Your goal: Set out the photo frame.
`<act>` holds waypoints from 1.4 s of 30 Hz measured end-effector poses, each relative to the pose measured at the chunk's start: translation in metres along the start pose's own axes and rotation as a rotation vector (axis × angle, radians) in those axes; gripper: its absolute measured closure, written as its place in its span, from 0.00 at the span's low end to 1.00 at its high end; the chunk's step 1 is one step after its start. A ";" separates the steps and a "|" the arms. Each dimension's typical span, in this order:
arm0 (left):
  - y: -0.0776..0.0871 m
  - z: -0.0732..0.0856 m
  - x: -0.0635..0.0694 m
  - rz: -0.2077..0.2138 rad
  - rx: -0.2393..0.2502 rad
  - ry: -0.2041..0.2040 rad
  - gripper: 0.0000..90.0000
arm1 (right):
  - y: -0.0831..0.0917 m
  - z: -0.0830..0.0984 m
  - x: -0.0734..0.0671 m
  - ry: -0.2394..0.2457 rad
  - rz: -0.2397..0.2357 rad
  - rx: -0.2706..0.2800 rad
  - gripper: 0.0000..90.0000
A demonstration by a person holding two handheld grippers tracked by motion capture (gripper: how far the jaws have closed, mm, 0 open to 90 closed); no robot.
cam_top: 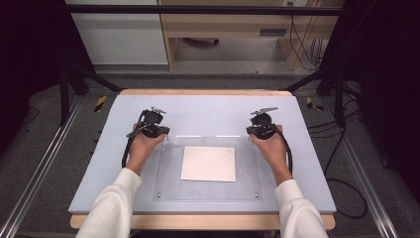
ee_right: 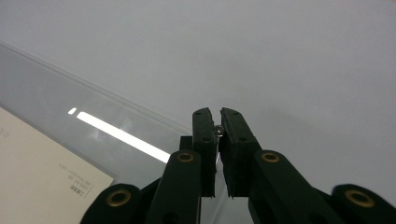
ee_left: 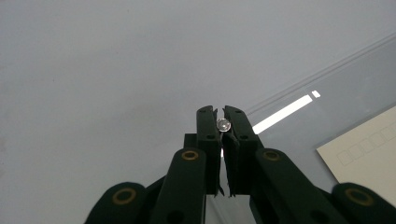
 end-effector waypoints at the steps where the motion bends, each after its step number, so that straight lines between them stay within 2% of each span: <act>1: 0.000 0.000 0.000 -0.004 -0.001 -0.001 0.94 | 0.000 0.000 0.000 0.002 0.001 0.001 0.94; 5: -0.001 -0.001 -0.001 0.000 -0.006 0.010 0.94 | -0.001 -0.001 0.000 -0.002 0.001 0.013 0.93; 8: -0.001 -0.002 -0.001 0.002 -0.028 0.000 0.94 | 0.000 -0.003 0.000 -0.013 -0.002 0.051 0.86; 10: -0.002 -0.002 -0.001 0.004 -0.023 0.009 0.94 | 0.005 -0.005 -0.001 -0.004 -0.010 0.085 0.79; 12: -0.002 -0.002 -0.002 0.004 -0.024 0.013 0.94 | 0.010 -0.003 -0.003 0.017 -0.010 0.106 0.73; 18: -0.004 -0.004 -0.004 0.017 -0.025 0.039 0.94 | 0.032 0.013 -0.005 0.082 -0.002 0.151 0.62; 23: -0.005 -0.004 -0.005 0.021 -0.023 0.042 0.94 | 0.060 0.026 -0.004 0.106 -0.021 0.233 0.48; 27: -0.005 -0.005 -0.005 0.011 -0.020 0.045 0.94 | 0.081 0.041 -0.008 0.136 -0.040 0.294 0.36; 31: -0.005 -0.004 -0.005 0.009 -0.025 0.045 0.94 | 0.102 0.058 -0.014 0.158 -0.069 0.319 0.27; 34: -0.005 -0.004 -0.005 0.011 -0.025 0.047 0.94 | 0.112 0.074 -0.015 0.179 -0.077 0.311 0.20; 38: -0.006 -0.005 -0.005 0.007 -0.028 0.054 0.94 | 0.121 0.101 -0.008 0.199 -0.082 0.293 0.14; 42: -0.006 -0.005 -0.006 0.012 -0.037 0.061 0.94 | 0.133 0.126 -0.001 0.221 -0.098 0.268 0.17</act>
Point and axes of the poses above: each handheld gripper's, and its own axes: y roughly backward along the jaws, z roughly out of its underside, x roughly to its right, the point moved 8 cm from there along -y, roughly forward along the jaws, and after that the axes turned 14 degrees about -y, right-handed, at the moved point
